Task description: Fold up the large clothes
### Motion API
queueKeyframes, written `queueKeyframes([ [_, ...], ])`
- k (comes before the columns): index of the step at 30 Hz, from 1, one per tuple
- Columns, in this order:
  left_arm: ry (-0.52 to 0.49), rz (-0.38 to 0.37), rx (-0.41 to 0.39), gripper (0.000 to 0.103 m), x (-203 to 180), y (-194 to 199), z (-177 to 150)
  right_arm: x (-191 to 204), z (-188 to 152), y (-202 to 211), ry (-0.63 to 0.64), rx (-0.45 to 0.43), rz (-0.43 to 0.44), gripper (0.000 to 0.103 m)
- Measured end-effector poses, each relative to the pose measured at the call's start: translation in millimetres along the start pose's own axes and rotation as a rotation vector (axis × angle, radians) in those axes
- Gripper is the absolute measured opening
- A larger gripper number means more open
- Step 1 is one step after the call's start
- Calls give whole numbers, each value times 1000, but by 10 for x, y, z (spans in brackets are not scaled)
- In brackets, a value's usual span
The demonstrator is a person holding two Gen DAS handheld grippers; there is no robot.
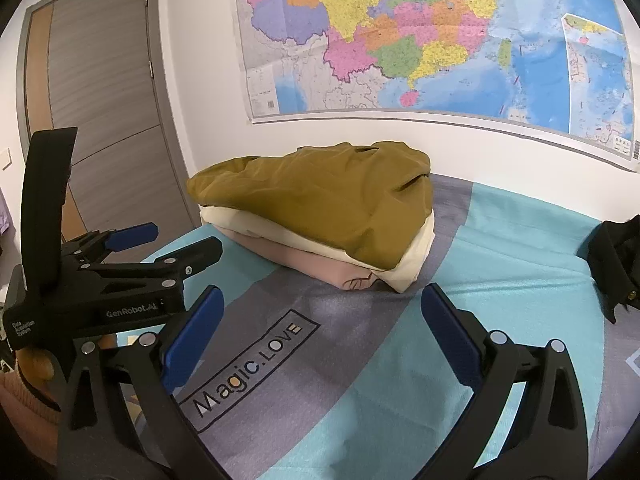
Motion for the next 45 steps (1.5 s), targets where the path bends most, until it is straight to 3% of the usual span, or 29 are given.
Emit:
queueKeyframes([
  [45, -12, 8, 15, 96, -18, 40, -50, -17, -52, 75, -29, 0, 19, 97],
])
Point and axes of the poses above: each gripper's, at about its wrist camera, not at the fingertips, and y roughly against the way its jaws point, x to its left, z to its top, the point moved 5 cm from there along -y, roughly the way its jaws point, and after that the axes turned 6 degrees about y, right-handed, at the moved point
